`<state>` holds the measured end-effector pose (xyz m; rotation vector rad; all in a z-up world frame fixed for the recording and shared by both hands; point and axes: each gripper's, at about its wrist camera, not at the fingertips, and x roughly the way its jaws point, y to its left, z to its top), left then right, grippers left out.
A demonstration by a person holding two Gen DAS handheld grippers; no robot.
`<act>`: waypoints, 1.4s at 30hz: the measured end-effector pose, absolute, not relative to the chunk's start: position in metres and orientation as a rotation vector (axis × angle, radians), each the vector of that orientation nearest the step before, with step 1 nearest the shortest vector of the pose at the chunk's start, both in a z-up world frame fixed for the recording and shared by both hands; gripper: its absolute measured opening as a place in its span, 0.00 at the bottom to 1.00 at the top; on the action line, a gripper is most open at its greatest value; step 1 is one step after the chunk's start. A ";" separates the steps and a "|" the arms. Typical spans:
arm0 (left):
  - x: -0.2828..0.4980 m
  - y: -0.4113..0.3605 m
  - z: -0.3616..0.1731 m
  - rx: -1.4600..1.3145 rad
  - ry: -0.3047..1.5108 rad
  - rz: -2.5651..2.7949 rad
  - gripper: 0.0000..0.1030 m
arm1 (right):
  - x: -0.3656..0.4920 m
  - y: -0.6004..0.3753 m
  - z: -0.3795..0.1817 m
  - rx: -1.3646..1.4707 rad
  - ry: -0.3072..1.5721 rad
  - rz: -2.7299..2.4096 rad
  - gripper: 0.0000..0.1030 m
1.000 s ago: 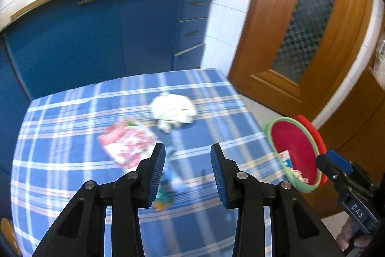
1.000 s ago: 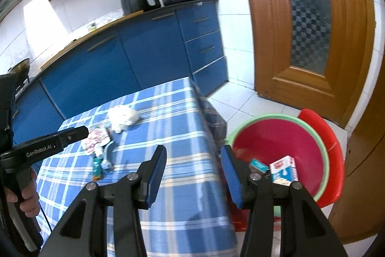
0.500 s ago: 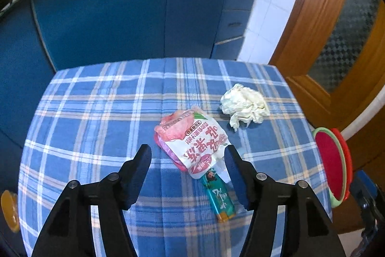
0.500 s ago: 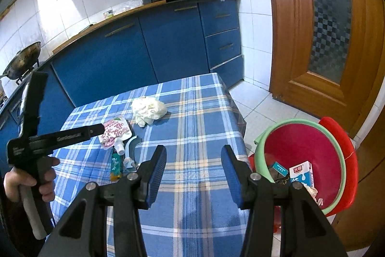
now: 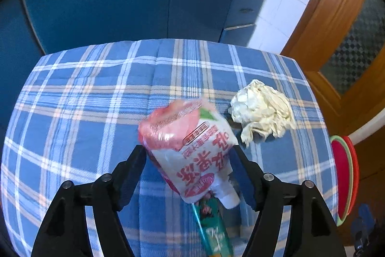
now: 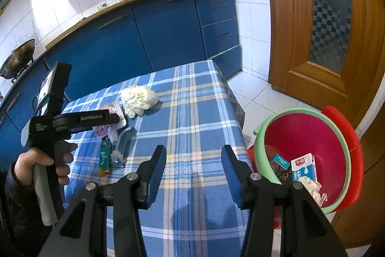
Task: Collect trash
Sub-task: 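Lift the pink pouch with the left tool while the right tool grasps the blue plastic hook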
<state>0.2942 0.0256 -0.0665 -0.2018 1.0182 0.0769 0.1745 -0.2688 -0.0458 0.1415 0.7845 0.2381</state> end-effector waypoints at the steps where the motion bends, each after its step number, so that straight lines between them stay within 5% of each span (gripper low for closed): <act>1: 0.296 0.026 -0.069 -0.204 1.022 0.082 0.71 | 0.175 -0.269 -0.047 0.142 0.788 0.238 0.49; 8: 0.291 0.036 -0.072 -0.261 0.971 0.060 0.54 | 0.179 -0.270 -0.052 0.143 0.801 0.233 0.49; 42: 0.199 0.088 -0.032 -0.126 0.839 0.085 0.52 | 0.211 -0.138 -0.082 0.037 0.892 0.415 0.49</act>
